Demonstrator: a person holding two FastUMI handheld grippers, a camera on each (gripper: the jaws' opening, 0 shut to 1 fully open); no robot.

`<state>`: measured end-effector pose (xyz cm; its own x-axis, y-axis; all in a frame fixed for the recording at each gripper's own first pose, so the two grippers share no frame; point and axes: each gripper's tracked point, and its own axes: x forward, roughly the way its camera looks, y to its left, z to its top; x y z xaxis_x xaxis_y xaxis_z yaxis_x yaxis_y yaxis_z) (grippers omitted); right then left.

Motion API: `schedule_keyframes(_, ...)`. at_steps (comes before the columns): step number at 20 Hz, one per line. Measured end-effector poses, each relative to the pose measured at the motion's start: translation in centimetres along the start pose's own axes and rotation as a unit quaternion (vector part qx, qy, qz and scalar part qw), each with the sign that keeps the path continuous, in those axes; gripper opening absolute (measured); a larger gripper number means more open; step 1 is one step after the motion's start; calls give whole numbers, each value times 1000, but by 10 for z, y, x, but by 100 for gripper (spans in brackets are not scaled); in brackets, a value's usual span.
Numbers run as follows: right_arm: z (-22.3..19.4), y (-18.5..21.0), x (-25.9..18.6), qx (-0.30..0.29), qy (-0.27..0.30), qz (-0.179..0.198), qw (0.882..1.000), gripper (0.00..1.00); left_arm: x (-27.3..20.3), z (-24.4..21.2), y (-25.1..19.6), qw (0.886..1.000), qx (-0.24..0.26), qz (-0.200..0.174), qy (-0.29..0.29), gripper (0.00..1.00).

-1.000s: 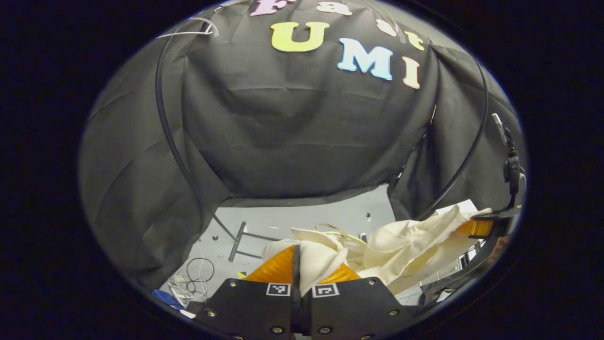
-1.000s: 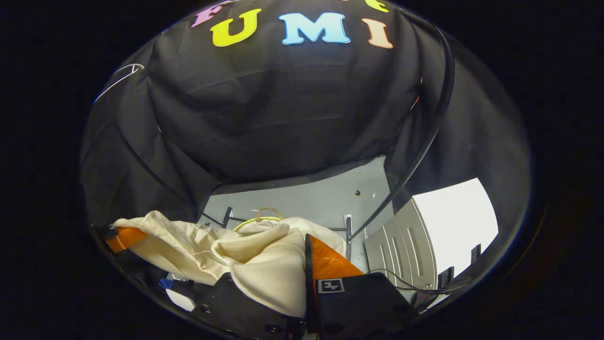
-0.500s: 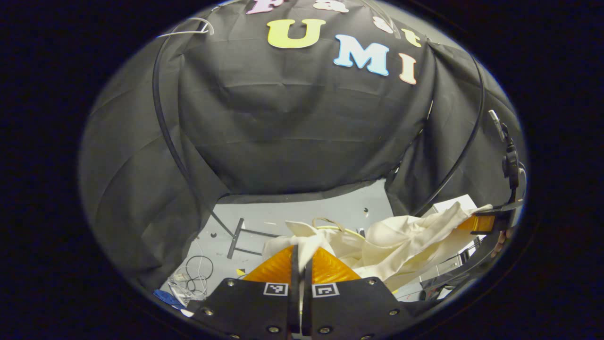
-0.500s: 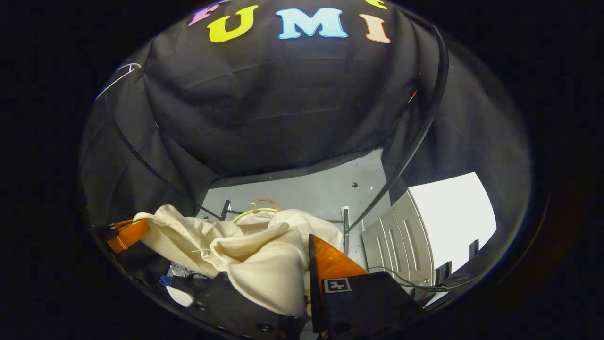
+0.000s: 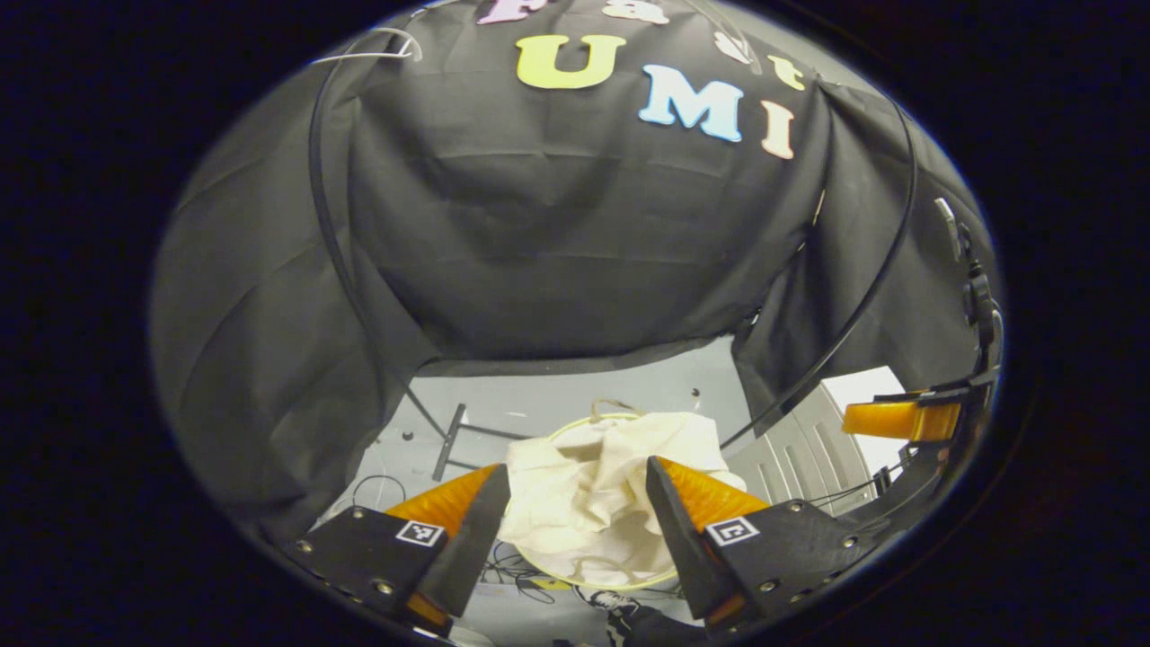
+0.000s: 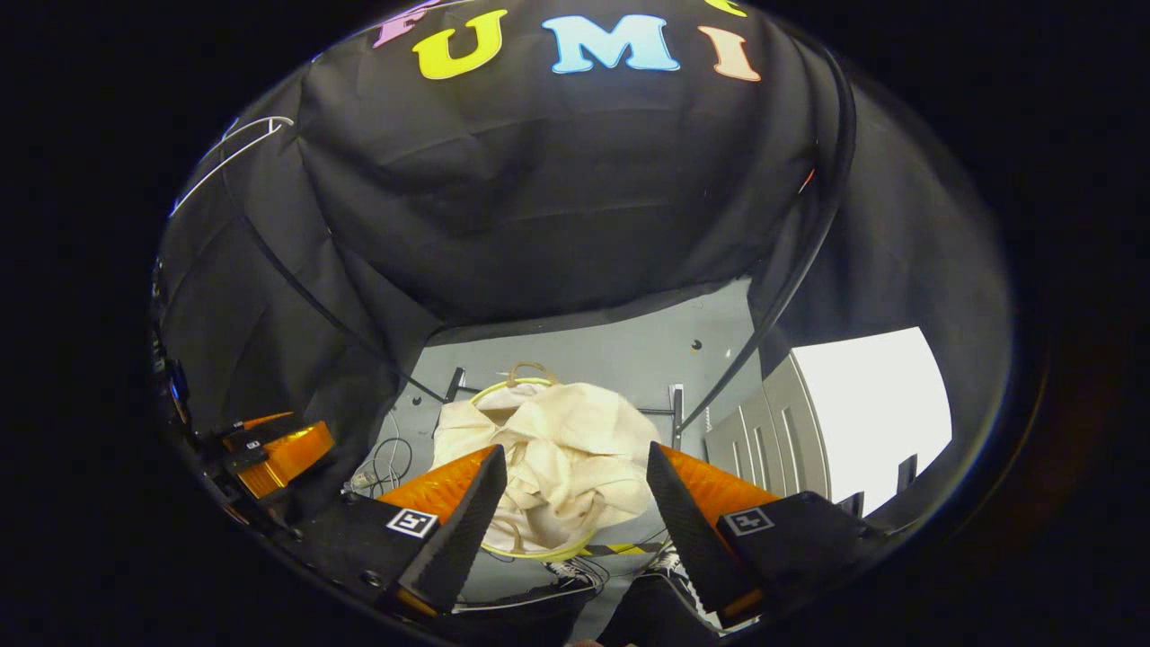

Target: Grasp the clothes on the hanger with both hands and then place them into the laundry hamper below.

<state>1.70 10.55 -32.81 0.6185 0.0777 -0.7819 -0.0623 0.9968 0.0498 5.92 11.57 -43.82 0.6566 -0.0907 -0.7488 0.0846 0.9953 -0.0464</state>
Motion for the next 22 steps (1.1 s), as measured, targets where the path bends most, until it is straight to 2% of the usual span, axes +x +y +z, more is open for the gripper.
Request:
schedule_keyframes(1, 1, -3, -4, -1, -3, -2, 1000, 99, -8, -5, 5, 1000, -5, 7, 1, 91)
schedule_keyframes(6, 15, -28, -18, -19, -41, -22, 999, 99, -38, -38, 12, 999, -30, 27, 20, 91)
schedule_keyframes(7, 21, -34, -23, -18, -51, -25, 998, 94, -43, -38, 10, 999, -27, 31, 20, 92)
schedule_keyframes(8, 23, -40, -29, -14, -60, -29, 998, 99, -49, -34, 9, 999, -20, 38, 16, 92)
schedule_keyframes(9, 30, -44, -35, -10, -72, -30, 997, 94, -56, -26, 7, 999, -13, 43, 7, 92)
schedule_keyframes(10, 35, -48, -41, -7, -85, -29, 996, 99, -62, -15, 5, 999, -7, 47, -2, 91)
schedule_keyframes(11, 42, -53, -48, -8, -97, -30, 995, 94, -69, -6, -2, 999, -2, 50, -11, 92)
schedule_keyframes(12, 47, -59, -56, -13, -107, -30, 994, 99, -77, 8, -13, 998, 3, 51, -23, 92)
schedule_keyframes(13, 52, -65, -64, -17, -119, -32, 992, 99, -84, 20, -24, 998, 7, 51, -36, 92)
schedule_keyframes(14, 56, -69, -73, -17, -131, -30, 991, 94, -93, 36, -35, 997, 12, 54, -52, 92)
schedule_keyframes(15, 62, -72, -82, -13, -146, -25, 989, 99, -103, 53, -46, 996, 18, 59, -71, 92)
schedule_keyframes(17, 79, -80, -101, -11, -174, -17, 985, 98, -126, 87, -72, 991, 29, 67, -110, 91)
schedule_keyframes(18, 93, -87, -112, -14, -196, -20, 980, 99, -139, 106, -86, 988, 35, 69, -132, 91)
schedule_keyframes(19, 111, -96, -125, -18, -228, -26, 973, 94, -153, 125, -100, 984, 44, 69, -158, 92)
schedule_keyframes(20, 128, -102, -141, -23, -259, -27, 965, 98, -168, 147, -116, 979, 55, 68, -185, 91)
schedule_keyframes(22, 153, -112, -166, -33, -307, -25, 951, 98, -200, 188, -143, 964, 81, 78, -240, 92)
